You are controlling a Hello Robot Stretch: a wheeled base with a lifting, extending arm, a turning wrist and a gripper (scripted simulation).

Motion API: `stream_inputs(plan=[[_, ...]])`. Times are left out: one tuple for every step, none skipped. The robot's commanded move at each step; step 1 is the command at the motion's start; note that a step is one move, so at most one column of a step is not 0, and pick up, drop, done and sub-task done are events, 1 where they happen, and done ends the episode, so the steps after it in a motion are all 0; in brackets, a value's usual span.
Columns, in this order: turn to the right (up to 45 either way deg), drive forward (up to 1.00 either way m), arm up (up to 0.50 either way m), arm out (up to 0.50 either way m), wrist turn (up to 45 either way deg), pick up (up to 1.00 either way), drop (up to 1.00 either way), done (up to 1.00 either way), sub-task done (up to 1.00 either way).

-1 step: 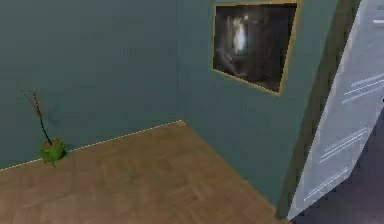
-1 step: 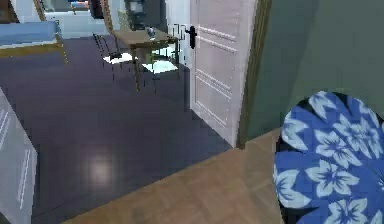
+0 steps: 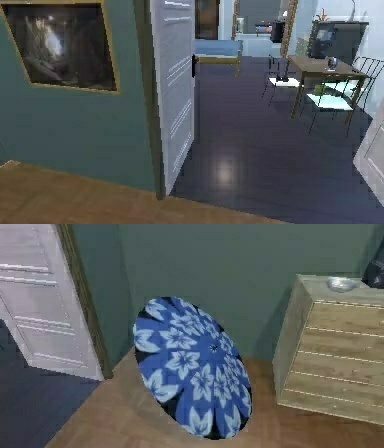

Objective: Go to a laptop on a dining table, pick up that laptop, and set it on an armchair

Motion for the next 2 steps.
stream_inputs(plan=[[12.0, 0.00, 0.00, 0.00, 0.0, 0.00, 0.00, 0.00, 0.00], [0.0, 1.00, 0.00, 0.00, 0.0, 0.00, 0.00, 0.00, 0.00]])
